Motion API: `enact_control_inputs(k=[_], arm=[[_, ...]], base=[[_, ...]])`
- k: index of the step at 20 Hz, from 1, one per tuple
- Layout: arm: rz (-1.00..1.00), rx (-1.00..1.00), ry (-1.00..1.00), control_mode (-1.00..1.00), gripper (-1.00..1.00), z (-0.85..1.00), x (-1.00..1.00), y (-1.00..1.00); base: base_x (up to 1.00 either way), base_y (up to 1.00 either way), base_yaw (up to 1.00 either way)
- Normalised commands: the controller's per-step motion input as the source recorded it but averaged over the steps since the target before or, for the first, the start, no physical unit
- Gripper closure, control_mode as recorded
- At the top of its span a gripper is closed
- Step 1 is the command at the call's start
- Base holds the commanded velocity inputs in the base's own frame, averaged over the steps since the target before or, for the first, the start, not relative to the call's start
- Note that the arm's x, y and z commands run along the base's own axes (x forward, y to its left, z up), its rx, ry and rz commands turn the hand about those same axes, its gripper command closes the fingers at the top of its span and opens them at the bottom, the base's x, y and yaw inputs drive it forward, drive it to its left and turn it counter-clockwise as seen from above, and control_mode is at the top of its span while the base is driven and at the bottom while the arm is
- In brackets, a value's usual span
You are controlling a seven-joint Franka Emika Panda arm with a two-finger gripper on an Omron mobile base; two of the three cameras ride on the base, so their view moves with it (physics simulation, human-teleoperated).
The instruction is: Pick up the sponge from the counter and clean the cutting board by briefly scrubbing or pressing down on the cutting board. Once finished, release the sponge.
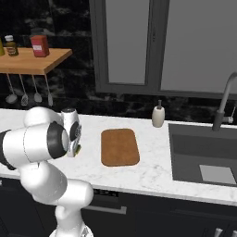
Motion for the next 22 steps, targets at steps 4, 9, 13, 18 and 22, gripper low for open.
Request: enact_control_inputs(k=[4, 9, 13, 18, 22], arm=[[0.06, 0.00, -0.06, -1.00, -1.00, 0.00, -0.01, 0.06], [0.10, 0.00, -0.03, -1.00, -1.00, 0.00, -0.02, 0.00], [0.13, 0.09, 0.00, -1.00, -1.00, 0.09, 0.00, -0.11], [0.19, 0.18, 0.00, -1.00, -1.00, 0.53, -0.16, -0.24], [0.18, 0.12, 0.00, -1.00, -1.00, 0.79, -0.66, -0.40]], base=[[0.00, 0.00, 0.00], [0.00, 0.00, 0.00], [0.00, 0.00, 0.00], [0.00, 0.00, 0.00], [0.00, 0.00, 0.00]])
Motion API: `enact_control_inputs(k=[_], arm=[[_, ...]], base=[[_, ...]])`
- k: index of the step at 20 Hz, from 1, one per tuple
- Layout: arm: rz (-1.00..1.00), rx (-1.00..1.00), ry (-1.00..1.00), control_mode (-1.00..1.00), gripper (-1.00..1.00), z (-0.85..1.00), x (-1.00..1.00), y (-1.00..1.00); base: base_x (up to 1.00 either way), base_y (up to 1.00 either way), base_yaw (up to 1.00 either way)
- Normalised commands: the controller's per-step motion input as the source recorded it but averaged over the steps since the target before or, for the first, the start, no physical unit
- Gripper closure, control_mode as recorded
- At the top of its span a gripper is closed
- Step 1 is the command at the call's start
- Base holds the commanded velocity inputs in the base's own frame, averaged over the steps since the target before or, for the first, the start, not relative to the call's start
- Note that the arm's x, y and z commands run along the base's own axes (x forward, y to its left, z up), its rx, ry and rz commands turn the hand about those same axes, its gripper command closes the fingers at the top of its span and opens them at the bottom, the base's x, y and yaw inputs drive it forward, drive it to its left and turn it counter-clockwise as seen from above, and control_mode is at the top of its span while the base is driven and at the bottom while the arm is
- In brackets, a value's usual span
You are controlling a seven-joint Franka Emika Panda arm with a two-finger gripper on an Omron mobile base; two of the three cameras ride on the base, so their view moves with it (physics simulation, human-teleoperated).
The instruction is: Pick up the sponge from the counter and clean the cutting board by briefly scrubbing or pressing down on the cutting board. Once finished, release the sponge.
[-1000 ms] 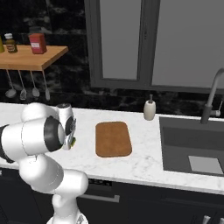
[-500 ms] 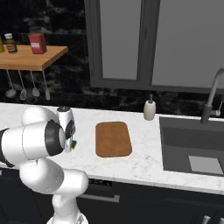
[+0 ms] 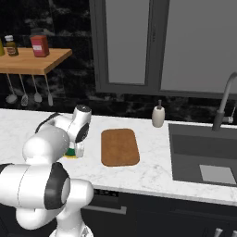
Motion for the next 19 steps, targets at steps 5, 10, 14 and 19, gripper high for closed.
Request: enact_control_inputs(k=[5, 10, 14, 19], arm=[[-0.13, 0.09, 0.04, -1.00, -1.00, 0.97, -0.58, -0.11], [-0.40, 0.13, 0.10, -1.00, -1.00, 0.88, -0.71, 0.00], [-0.49, 0.13, 0.00, -1.00, -1.00, 0.63, -0.89, 0.00], [-0.48, 0.15, 0.09, -1.00, -1.00, 0.53, -0.73, 0.00]], base=[[0.00, 0.00, 0.00], [0.00, 0.00, 0.00], [0.00, 0.00, 0.00], [0.00, 0.00, 0.00]])
